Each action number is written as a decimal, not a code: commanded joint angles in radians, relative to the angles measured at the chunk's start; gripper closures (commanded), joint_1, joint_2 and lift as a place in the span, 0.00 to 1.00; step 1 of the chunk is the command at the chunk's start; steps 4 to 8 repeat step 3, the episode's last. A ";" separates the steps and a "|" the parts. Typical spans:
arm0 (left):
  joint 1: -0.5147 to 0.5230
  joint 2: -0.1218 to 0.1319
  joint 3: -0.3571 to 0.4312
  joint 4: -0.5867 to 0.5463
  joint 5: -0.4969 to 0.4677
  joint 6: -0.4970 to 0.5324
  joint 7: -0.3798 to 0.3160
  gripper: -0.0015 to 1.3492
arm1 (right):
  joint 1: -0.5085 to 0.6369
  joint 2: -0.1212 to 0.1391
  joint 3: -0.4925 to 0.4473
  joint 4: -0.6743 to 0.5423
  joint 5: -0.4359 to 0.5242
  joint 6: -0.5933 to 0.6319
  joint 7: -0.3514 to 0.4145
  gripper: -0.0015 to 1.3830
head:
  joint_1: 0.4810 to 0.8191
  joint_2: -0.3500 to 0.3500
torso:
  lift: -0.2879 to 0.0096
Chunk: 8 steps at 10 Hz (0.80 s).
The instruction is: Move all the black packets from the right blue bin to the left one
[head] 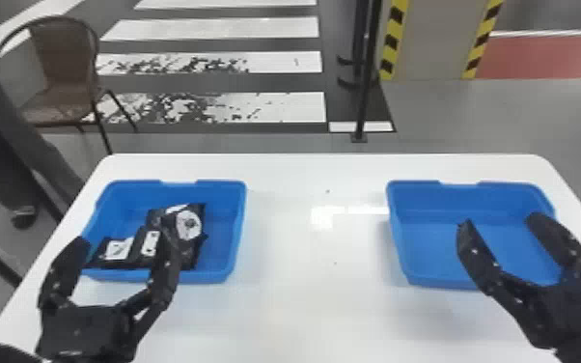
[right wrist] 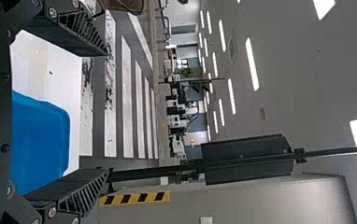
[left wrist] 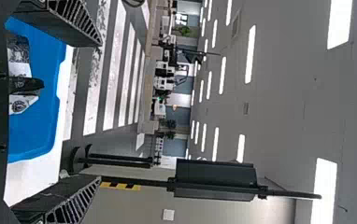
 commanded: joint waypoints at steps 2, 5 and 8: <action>-0.003 0.003 -0.005 0.000 0.003 0.003 -0.005 0.02 | -0.002 -0.001 0.002 0.017 -0.015 -0.021 0.000 0.10 | 0.63 0.57 | 0.50; -0.003 0.003 -0.007 0.000 0.001 -0.002 -0.005 0.02 | -0.005 -0.001 0.006 0.020 -0.015 -0.023 0.000 0.10 | 0.63 0.56 | 0.50; -0.003 0.003 -0.007 0.000 0.001 -0.002 -0.005 0.02 | -0.005 -0.001 0.006 0.020 -0.015 -0.023 0.000 0.10 | 0.63 0.56 | 0.50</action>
